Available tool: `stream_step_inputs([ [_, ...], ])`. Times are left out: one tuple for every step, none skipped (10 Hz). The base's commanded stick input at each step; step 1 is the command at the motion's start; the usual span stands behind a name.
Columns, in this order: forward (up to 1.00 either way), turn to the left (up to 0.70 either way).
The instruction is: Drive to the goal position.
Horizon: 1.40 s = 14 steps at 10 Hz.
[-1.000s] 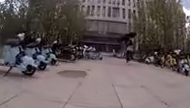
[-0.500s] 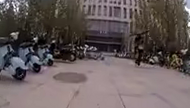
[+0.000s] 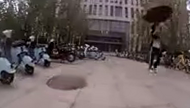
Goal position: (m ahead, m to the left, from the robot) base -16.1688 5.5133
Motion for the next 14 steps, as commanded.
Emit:
stream_step_inputs([
  [0.70,0.00],
  [0.70,0.00],
  [0.70,0.00],
  [0.70,0.00],
  [0.70,0.00],
  [0.70,0.00],
  [0.70,0.00],
  [0.51,0.00],
  [0.08,0.00],
  [0.07,0.00],
  [0.06,0.00],
  [0.07,0.00],
  [0.06,0.00],
  [0.06,0.00],
])
